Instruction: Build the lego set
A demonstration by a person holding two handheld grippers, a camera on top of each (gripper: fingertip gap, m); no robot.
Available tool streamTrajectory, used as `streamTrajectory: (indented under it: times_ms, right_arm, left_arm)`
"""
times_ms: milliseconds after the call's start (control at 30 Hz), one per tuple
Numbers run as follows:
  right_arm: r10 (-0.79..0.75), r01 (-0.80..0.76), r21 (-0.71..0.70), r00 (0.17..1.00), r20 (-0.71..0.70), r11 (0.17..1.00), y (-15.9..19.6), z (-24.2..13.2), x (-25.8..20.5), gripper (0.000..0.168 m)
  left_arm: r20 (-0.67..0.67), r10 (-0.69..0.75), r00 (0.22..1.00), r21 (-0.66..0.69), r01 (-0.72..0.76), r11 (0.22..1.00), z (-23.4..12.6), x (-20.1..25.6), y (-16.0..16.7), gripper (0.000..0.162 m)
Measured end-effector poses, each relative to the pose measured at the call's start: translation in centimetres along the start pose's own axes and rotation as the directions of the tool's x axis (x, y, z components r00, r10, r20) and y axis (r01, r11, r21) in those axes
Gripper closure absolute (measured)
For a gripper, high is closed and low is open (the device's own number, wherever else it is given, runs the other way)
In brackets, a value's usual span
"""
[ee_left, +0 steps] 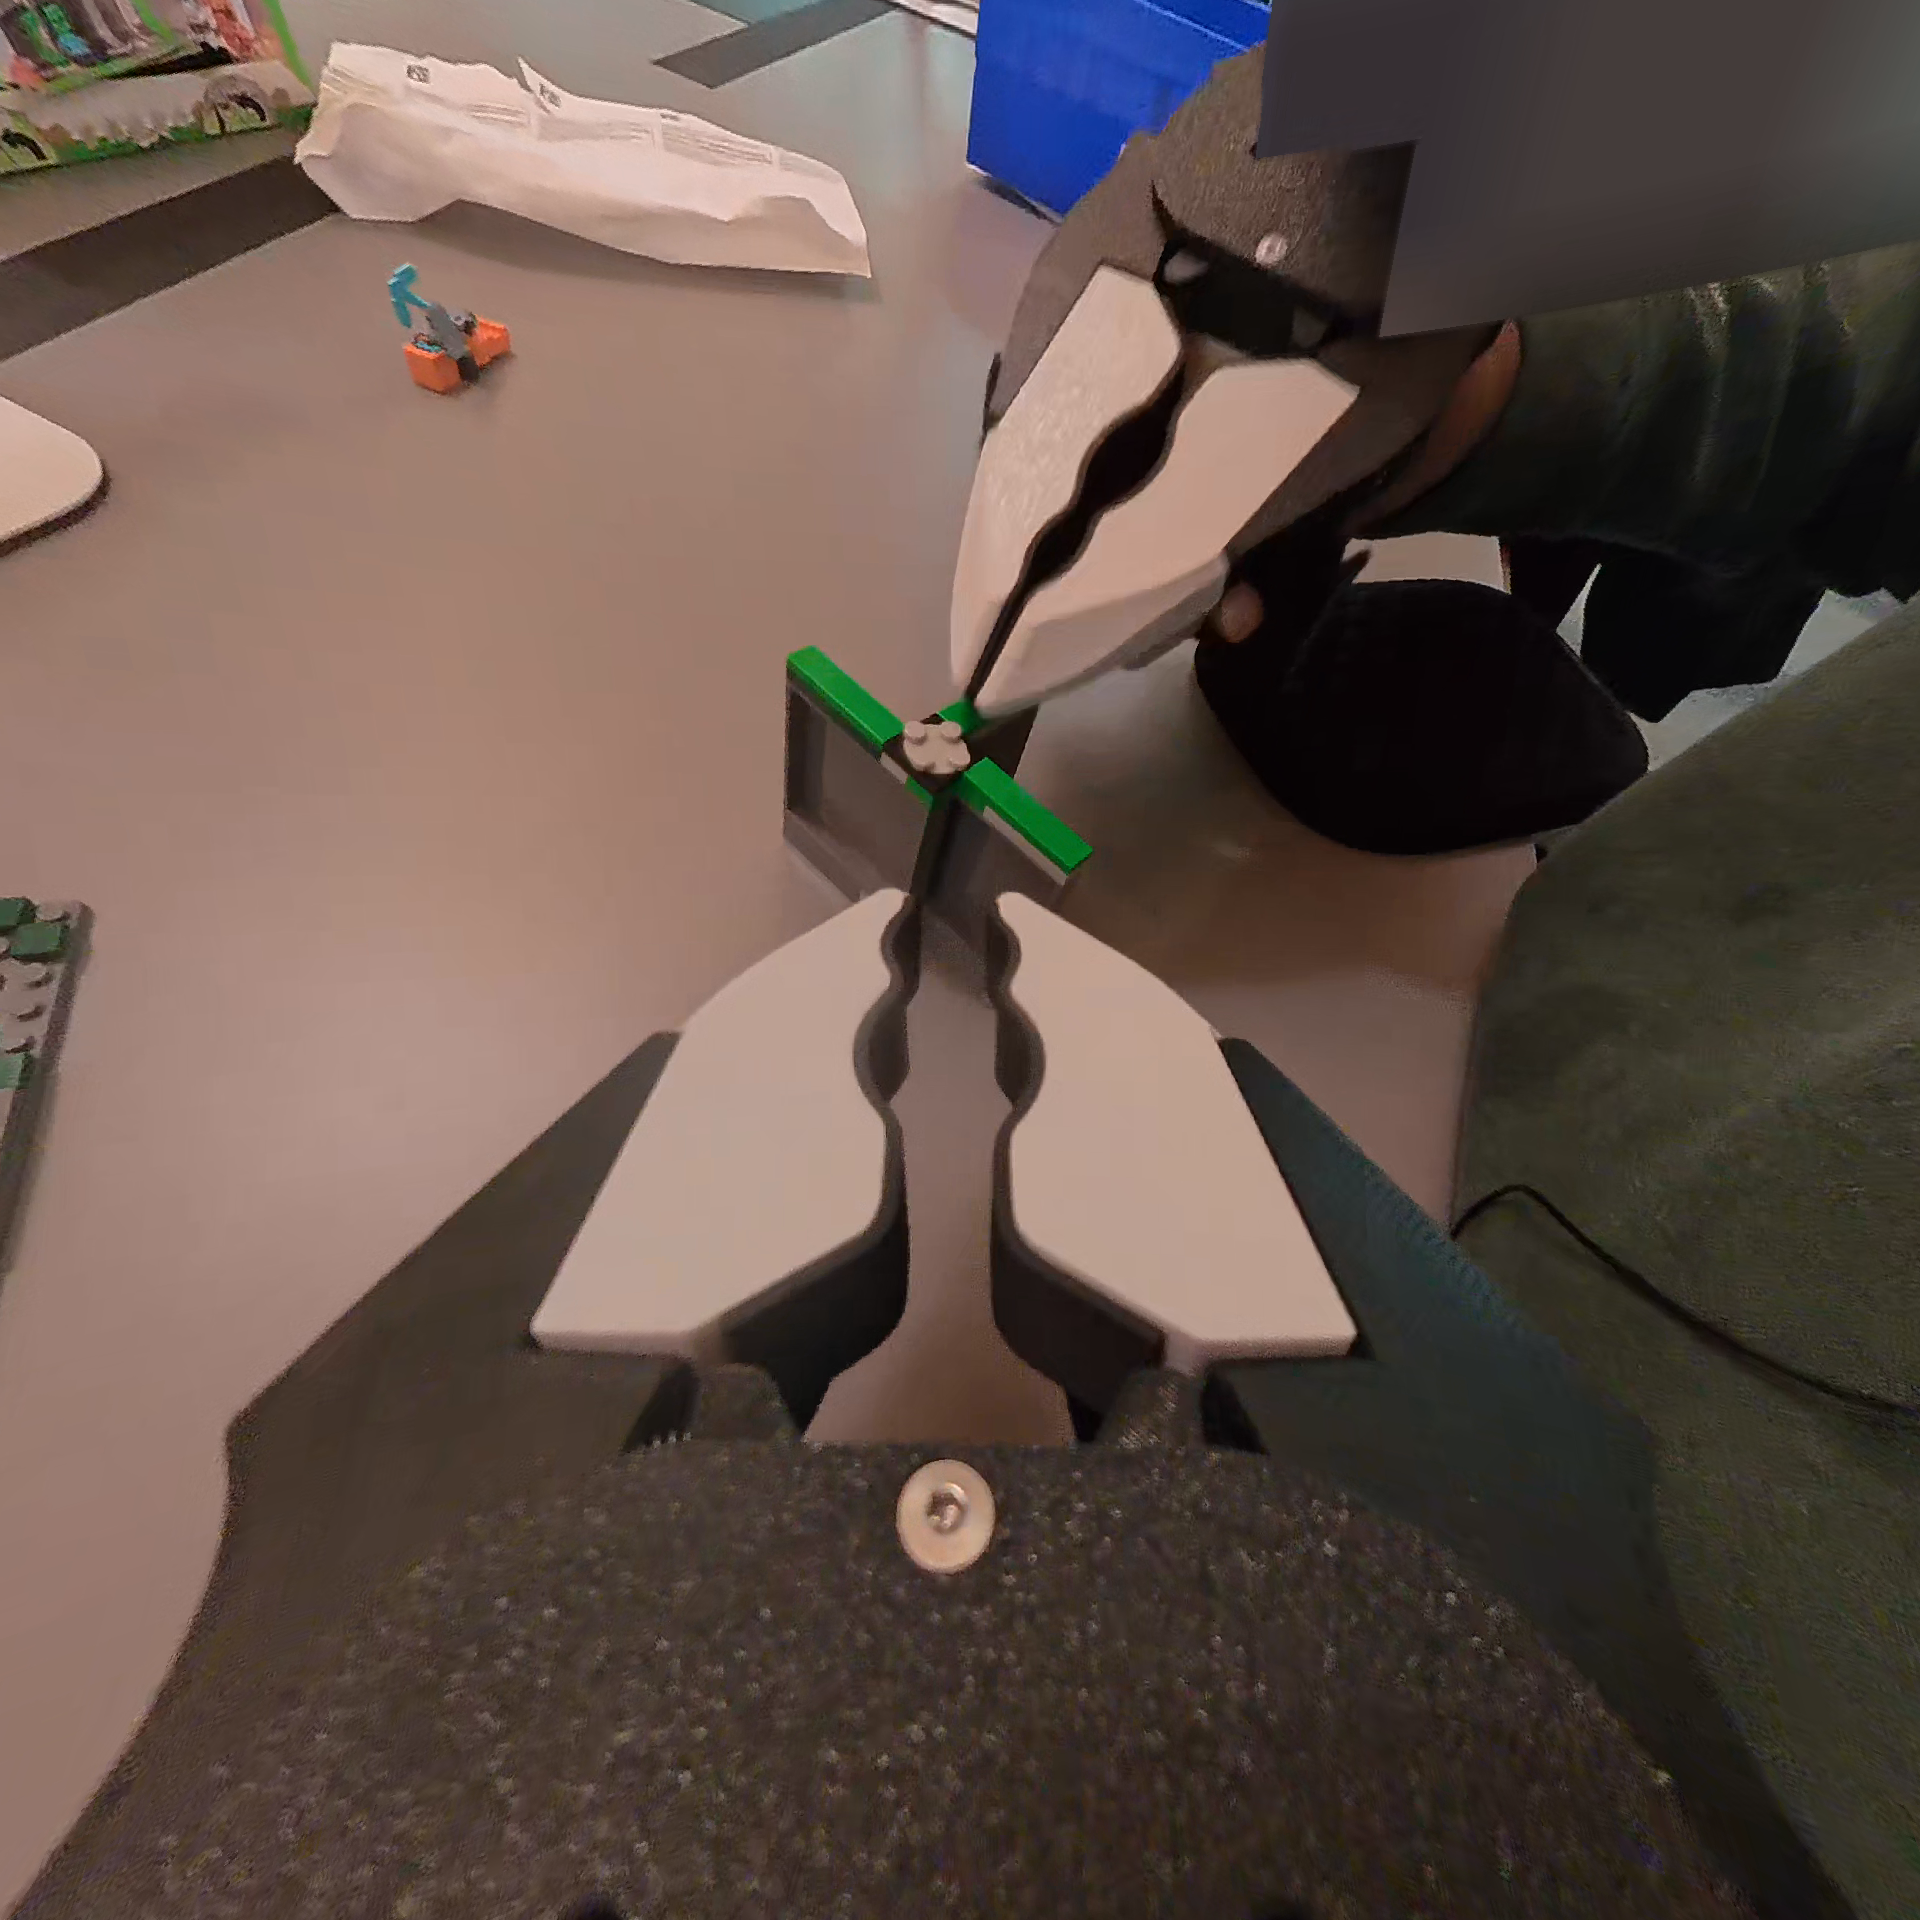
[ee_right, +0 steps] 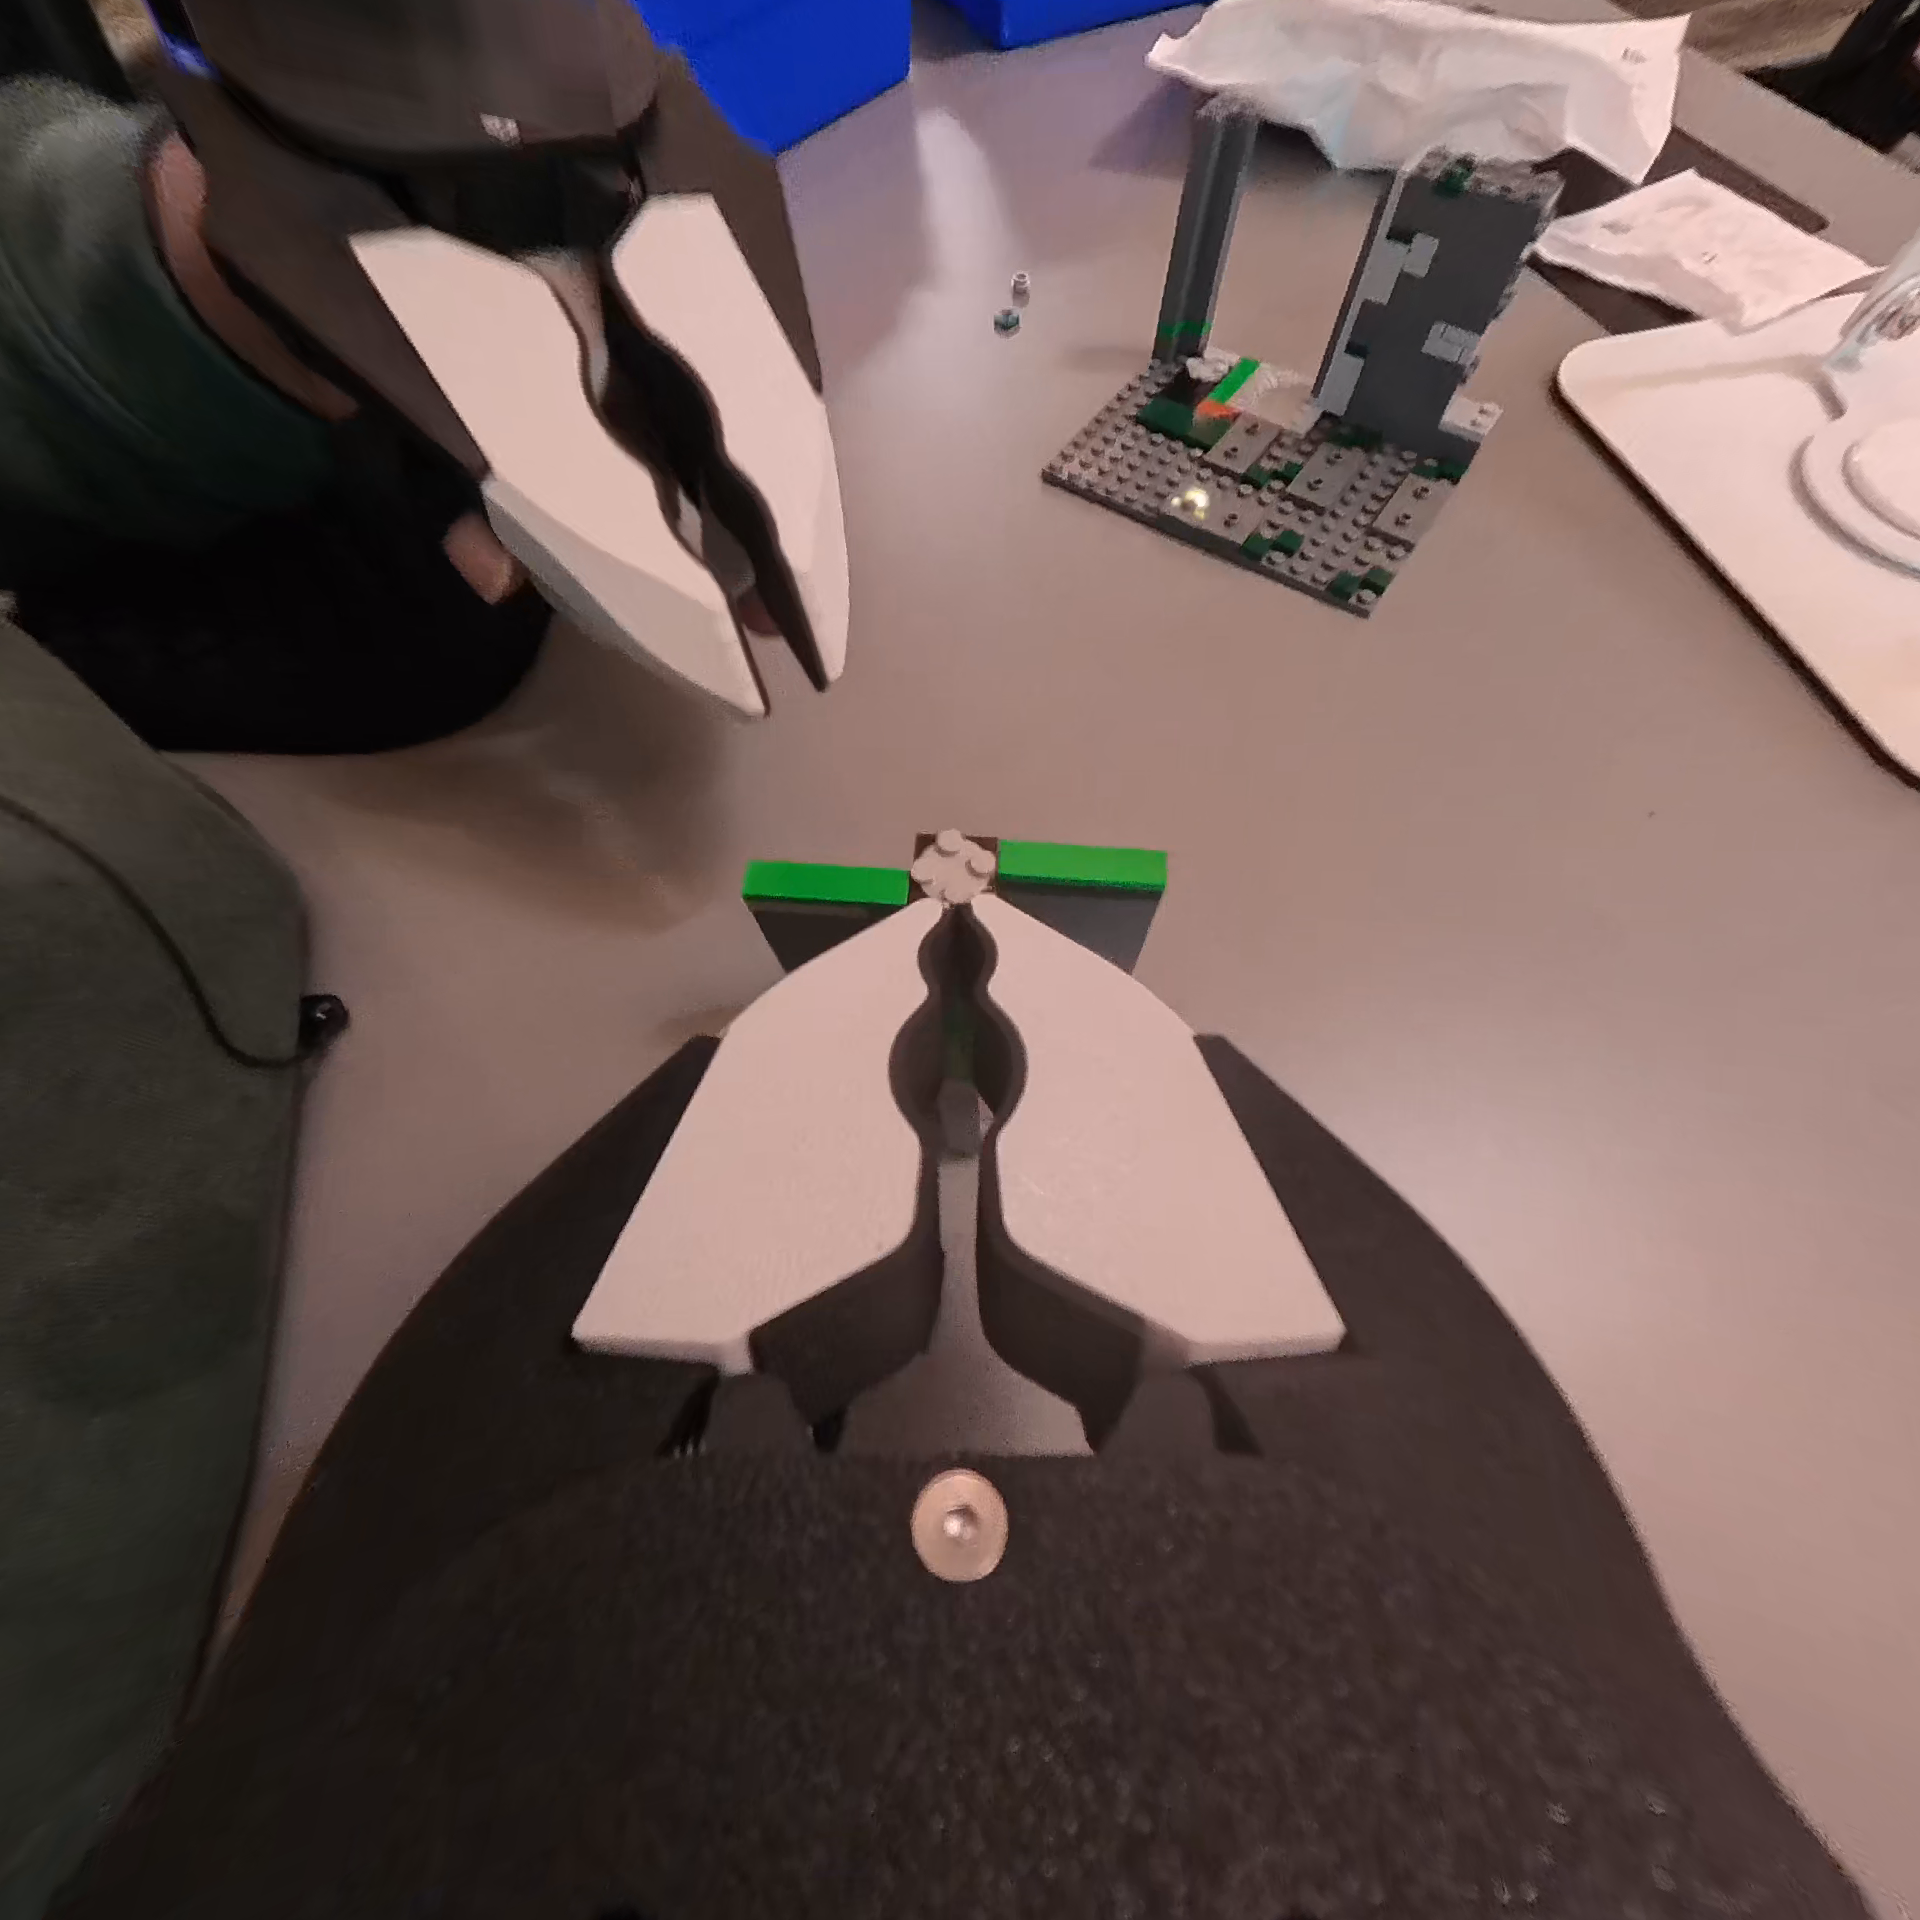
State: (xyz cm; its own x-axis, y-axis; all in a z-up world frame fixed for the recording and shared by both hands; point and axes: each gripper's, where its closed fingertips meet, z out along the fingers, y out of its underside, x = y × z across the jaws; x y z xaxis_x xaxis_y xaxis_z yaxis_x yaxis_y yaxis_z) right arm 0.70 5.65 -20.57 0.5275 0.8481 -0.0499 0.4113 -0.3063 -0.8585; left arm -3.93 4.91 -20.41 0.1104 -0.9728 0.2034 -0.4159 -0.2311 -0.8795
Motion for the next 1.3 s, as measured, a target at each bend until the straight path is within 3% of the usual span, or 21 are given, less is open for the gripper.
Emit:
streamTrajectory:
  times_ms: [100,200,233,300,367,600,700,1100,1300]
  right_arm:
    - [0.092,-0.099,0.174,0.995,0.047,0.98,-2.5,-2.3,0.5,0.168]
    - [0.128,-0.12,0.247,0.992,-0.015,0.961,-2.6,-4.3,2.4,0.168]
    - [0.123,-0.111,0.249,0.992,-0.032,0.962,-2.1,-4.6,2.6,0.167]
    - [0.101,-0.091,0.21,0.994,-0.039,0.974,-0.4,-4.5,2.3,0.146]
    - [0.068,-0.061,0.164,0.997,-0.038,0.985,1.3,-3.8,1.4,0.141]
    - [-0.143,0.144,0.0,0.983,-0.113,0.99,3.3,-0.6,0.5,0.144]
    - [-0.168,0.166,-0.03,0.976,-0.139,0.986,3.4,0.0,0.6,0.156]
    - [-0.157,0.164,0.104,0.985,-0.072,0.981,1.7,-0.6,-3.1,0.154]
    - [-0.108,0.119,0.251,0.993,-0.058,0.961,-0.1,-3.0,-3.2,0.147]
  left_arm:
    - [-0.008,-0.017,1.0,0.013,0.017,1.0,-0.1,-0.1,0.2,0.151]
    - [-0.015,-0.022,1.0,0.027,0.022,0.999,0.1,-0.1,0.1,0.149]
    - [-0.016,-0.023,1.0,0.03,0.024,0.999,0.2,-0.1,0.1,0.148]
    - [-0.018,-0.02,1.0,0.04,0.021,0.999,0.5,0.0,0.0,0.144]
    - [-0.027,-0.017,0.999,0.037,0.018,0.999,0.9,0.4,0.0,0.14]
    - [0.001,0.041,0.999,-0.073,-0.041,0.996,3.1,1.8,1.3,0.13]
    - [0.079,0.087,0.993,-0.125,-0.076,0.989,3.9,1.2,2.0,0.138]
    - [0.258,0.144,0.955,-0.153,-0.107,0.982,1.7,-3.0,1.4,0.148]
    - [0.246,0.1,0.964,-0.076,-0.084,0.994,0.7,-2.1,0.7,0.15]
